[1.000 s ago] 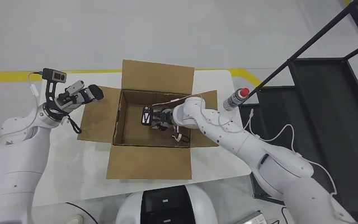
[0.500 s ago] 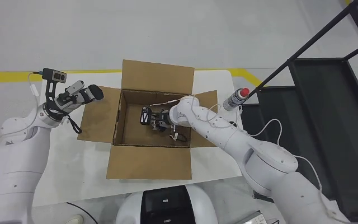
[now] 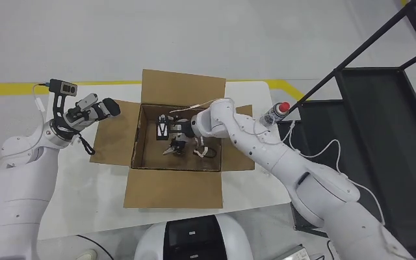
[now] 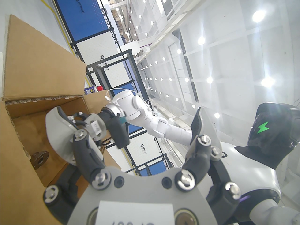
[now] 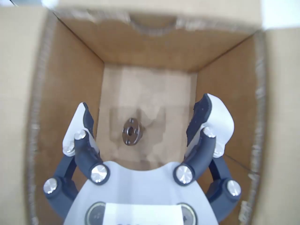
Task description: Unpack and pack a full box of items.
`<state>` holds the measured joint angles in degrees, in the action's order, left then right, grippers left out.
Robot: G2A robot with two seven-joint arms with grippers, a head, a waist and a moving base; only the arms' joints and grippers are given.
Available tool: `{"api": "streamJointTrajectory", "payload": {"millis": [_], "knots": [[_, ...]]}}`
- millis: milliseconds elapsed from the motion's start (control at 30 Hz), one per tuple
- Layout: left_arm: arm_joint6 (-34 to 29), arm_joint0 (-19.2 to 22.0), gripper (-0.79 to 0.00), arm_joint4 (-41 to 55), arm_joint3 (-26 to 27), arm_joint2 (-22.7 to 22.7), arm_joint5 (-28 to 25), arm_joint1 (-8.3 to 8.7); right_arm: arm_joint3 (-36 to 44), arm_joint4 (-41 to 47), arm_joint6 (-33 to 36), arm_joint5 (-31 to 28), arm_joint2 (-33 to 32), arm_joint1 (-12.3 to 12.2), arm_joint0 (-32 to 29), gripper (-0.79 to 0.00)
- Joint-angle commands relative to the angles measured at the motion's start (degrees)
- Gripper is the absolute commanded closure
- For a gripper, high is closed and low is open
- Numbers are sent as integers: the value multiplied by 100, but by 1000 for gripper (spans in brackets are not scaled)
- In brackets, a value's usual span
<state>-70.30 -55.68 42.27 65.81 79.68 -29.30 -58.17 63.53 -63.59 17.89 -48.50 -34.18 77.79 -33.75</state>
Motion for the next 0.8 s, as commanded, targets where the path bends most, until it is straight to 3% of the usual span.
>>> {"api": "streamJointTrajectory", "payload": {"millis": [0, 167, 333, 567, 667, 767], "knots": [[0, 0, -785, 0, 0, 0, 0, 0, 895, 97, 128, -190, -568, -292, -430, -785], [0, 0, -785, 0, 0, 0, 0, 0, 2856, 459, 504, -256, -2194, -905, -1913, -785], [0, 0, -785, 0, 0, 0, 0, 0, 4273, 625, 385, 43, -3818, -1256, -3408, -785], [0, 0, -785, 0, 0, 0, 0, 0, 4871, 594, -882, 838, -5511, -1398, -5069, -785], [0, 0, -785, 0, 0, 0, 0, 0, 4830, 434, -1224, 934, -5779, -1411, -5490, -785], [0, 0, -785, 0, 0, 0, 0, 0, 4830, 434, -1224, 934, -5779, -1411, -5490, -785]]}}
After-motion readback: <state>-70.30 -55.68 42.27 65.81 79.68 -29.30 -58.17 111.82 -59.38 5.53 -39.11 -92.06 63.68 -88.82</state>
